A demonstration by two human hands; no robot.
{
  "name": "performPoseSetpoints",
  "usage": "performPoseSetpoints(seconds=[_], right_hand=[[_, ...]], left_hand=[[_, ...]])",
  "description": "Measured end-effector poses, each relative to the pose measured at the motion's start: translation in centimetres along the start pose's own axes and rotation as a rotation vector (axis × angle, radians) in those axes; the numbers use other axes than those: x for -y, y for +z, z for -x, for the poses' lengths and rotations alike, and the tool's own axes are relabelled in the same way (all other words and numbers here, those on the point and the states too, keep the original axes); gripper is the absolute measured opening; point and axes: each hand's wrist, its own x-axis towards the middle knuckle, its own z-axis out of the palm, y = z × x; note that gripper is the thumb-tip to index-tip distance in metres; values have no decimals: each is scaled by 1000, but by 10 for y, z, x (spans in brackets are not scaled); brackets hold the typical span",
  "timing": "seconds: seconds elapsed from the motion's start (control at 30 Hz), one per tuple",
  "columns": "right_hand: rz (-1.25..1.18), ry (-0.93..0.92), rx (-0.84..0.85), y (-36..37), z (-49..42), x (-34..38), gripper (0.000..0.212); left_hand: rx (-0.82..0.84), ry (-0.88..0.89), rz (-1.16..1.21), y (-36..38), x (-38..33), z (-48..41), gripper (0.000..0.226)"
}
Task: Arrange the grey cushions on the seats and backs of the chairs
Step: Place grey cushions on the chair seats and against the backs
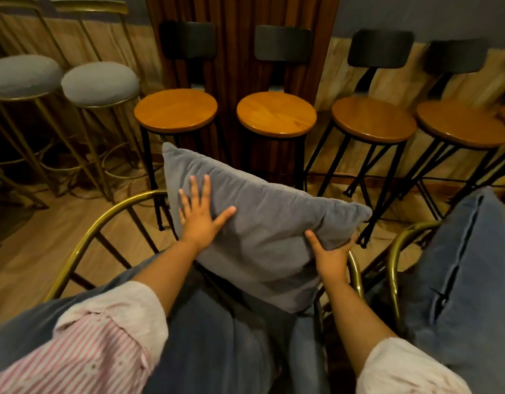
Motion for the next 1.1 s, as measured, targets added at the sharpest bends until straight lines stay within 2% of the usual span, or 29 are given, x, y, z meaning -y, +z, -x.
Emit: performPoseSetpoints(seconds=[0.13,0.23,0.33,0.47,0.57,0.6,0.63,0.7,0.9,1.0,1.1], right_hand=[[-9,1,-3,5,-27,-7,123],[-7,-3,-25,6,-44,-19,112],[-24,-20,-47,6,-47,-37,97],[11,-77,-38,10,-18,-61,118],[47,-40,78,11,9,-80,140],[50,-14,110,11,16,-85,140],[32,2,117,11,23,-84,131],[-23,15,75,10,34,-70,116],[-54,-66,-87,-17,50,22,125],[-61,-179,-156,-33,64,84,105],[-108,-182,-191,-52,98,141,101]], left_hand=[[-142,-63,203,-11,18,-56,108],[-191,-88,383,-9,36,-78,116],[-101,-190,579,1,63,-81,112],[40,-364,712,16,104,-70,114],[96,-427,737,20,112,-66,101],[104,-416,751,18,109,-62,98],[112,-397,767,17,103,-57,98],[110,-336,779,8,90,-48,95],[41,-164,755,-63,28,-24,84],[-10,-83,770,-119,-9,-7,85],[-17,-41,780,-178,-40,23,89]])
